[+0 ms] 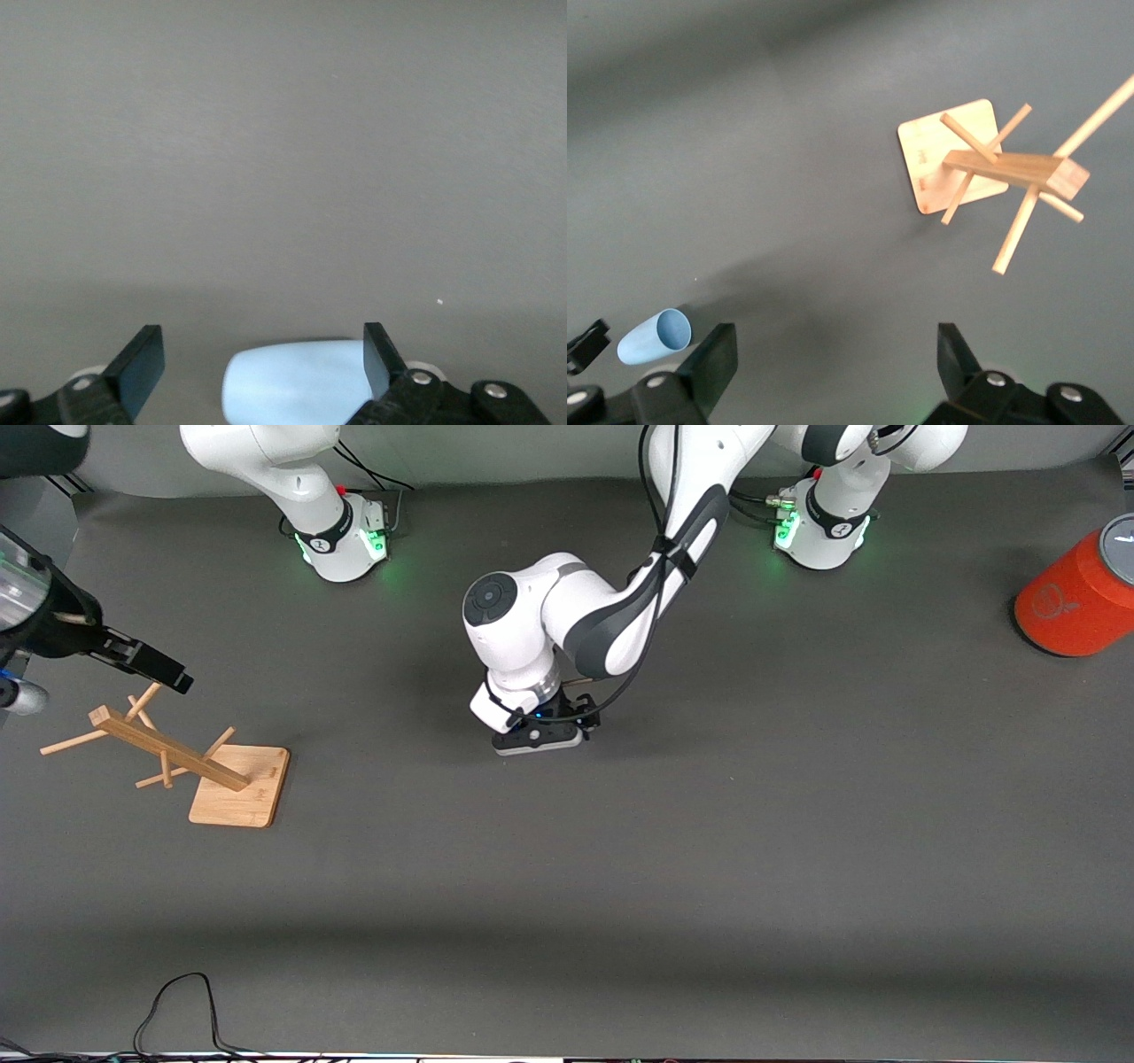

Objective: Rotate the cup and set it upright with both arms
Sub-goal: 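Grasp the lying blue cup by its rim with the left gripper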

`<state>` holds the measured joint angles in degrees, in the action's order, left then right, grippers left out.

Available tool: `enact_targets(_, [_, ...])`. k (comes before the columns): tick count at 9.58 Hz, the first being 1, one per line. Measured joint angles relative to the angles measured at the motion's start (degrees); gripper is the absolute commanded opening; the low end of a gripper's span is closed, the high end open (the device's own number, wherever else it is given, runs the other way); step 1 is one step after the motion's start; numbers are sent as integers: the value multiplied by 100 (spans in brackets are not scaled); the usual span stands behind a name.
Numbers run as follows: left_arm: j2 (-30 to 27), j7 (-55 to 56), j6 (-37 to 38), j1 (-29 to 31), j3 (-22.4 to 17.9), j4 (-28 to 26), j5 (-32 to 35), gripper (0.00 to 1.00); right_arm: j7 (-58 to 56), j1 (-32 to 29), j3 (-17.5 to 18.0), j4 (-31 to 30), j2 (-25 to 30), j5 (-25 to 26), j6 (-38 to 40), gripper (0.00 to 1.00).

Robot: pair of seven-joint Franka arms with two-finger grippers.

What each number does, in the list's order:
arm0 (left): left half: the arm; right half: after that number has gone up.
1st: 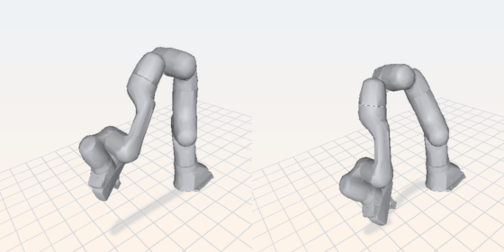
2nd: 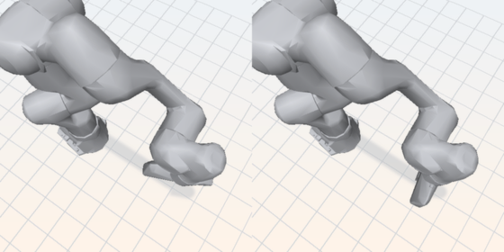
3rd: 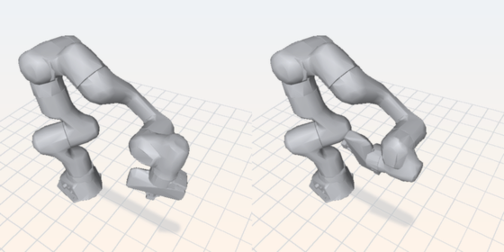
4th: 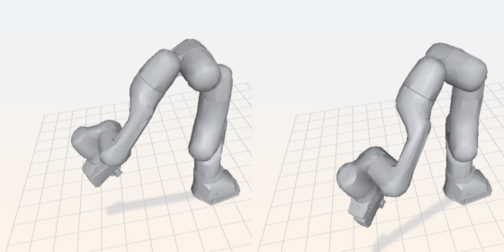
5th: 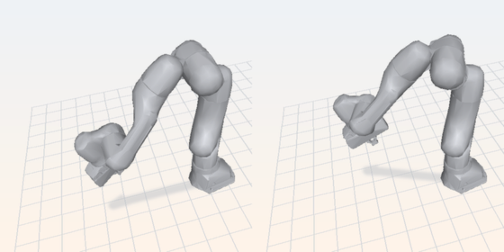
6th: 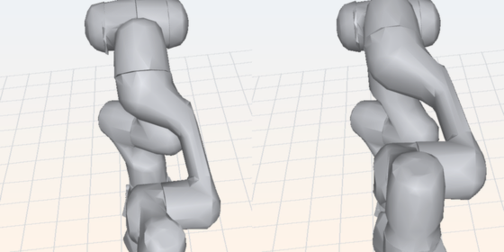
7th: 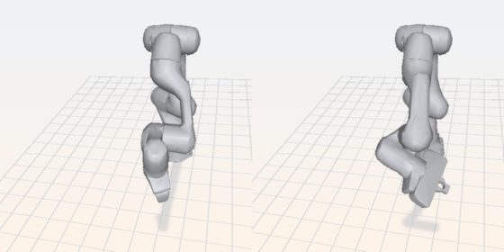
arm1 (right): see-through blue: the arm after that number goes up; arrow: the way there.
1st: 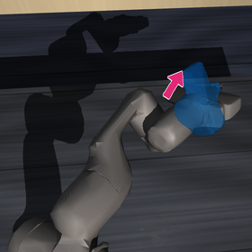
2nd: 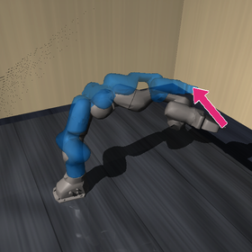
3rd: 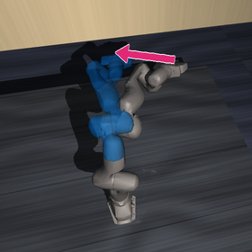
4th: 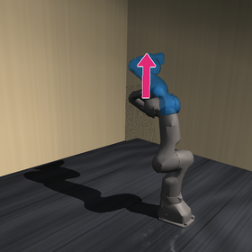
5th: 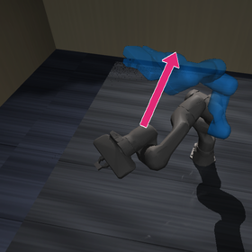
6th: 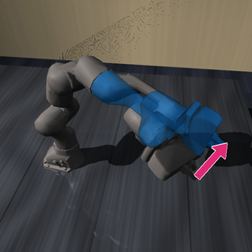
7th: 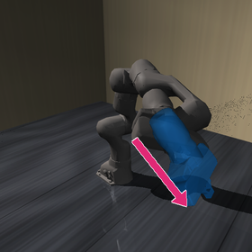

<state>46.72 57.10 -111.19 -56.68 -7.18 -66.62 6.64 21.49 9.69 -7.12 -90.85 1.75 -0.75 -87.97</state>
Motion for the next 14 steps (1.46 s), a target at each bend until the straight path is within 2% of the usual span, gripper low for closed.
enact_targets(3, [351,0,-100,-296,37,8,2,100,-1931,-653,42,-144,10,-39,-374,100])
enact_targets(4, [451,1,-115,-451,39,12,20,99,-2204,-923,216,-192,8,-42,-441,100])
enact_targets(5, [506,15,-115,-559,38,12,54,84,-2278,-1157,458,-211,8,-41,-449,100])
enact_targets(7, [522,15,-109,-582,13,12,161,15,-2281,-1178,638,-213,7,-23,-465,100])
enact_targets(8, [530,11,-105,-563,-4,8,228,0,-2281,-1171,674,-213,5,-20,-480,100])
enact_targets(14, [475,-8,223,-543,-9,116,533,0,-2282,-936,608,-207,-47,58,-560,100])
